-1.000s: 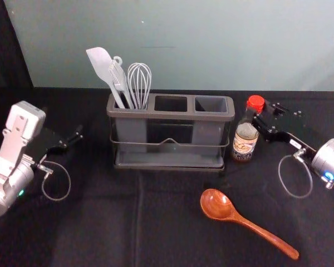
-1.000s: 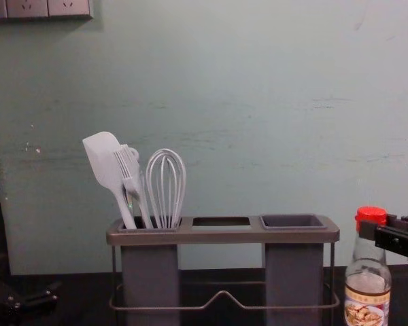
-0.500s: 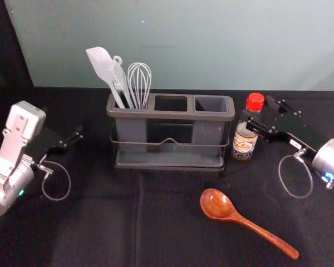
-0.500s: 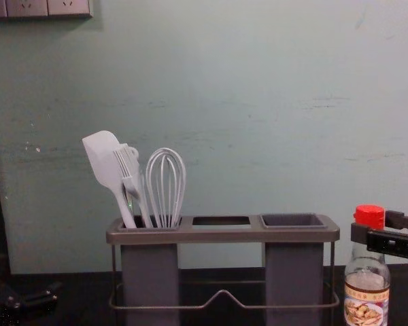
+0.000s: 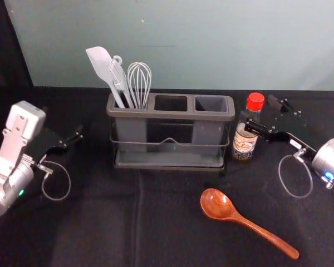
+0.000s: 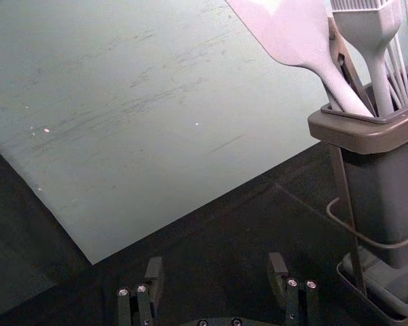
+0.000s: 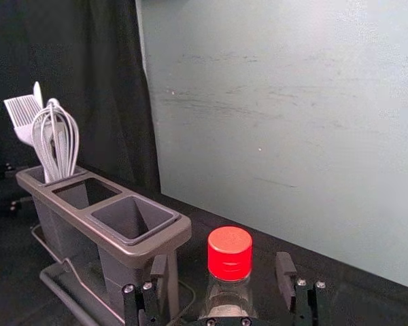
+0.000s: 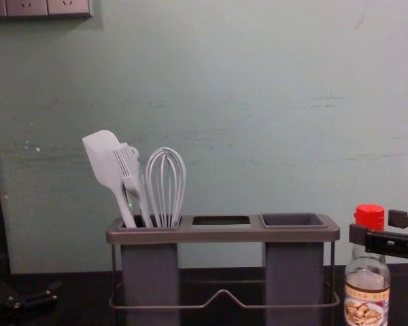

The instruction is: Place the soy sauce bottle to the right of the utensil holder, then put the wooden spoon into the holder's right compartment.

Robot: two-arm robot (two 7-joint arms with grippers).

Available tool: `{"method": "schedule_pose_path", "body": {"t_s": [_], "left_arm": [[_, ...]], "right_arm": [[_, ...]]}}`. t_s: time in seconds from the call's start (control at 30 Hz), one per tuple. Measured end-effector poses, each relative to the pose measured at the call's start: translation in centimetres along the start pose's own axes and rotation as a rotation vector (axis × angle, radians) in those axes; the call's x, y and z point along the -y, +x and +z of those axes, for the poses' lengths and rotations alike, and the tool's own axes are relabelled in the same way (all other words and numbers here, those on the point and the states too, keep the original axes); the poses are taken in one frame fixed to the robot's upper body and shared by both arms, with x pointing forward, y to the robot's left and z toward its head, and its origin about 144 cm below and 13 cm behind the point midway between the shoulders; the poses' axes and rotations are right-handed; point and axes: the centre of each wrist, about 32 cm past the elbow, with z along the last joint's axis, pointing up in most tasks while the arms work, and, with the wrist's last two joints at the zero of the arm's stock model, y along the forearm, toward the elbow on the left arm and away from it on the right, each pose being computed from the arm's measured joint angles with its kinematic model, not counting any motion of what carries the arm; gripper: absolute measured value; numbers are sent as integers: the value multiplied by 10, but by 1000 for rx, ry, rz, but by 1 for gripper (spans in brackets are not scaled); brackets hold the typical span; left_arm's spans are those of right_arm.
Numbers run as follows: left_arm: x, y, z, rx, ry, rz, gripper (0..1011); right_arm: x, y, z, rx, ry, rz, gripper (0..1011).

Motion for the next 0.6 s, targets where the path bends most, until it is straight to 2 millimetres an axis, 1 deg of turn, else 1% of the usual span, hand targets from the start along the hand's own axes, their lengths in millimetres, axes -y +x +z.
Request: {"method": "schedule_pose_path", "body": {"t_s": [0.27,0.47,0.6], "left_arm": [[0,0,0,0,0,0,1005],[0,0,0,0,0,0,1005],[0,0,0,0,0,0,1005]], "right_arm": [[9,-2,10,25,17,-8,1000],[27,-6,27,57,43,-16,1000],[44,-10,41,77,56,-11,1000]]}}
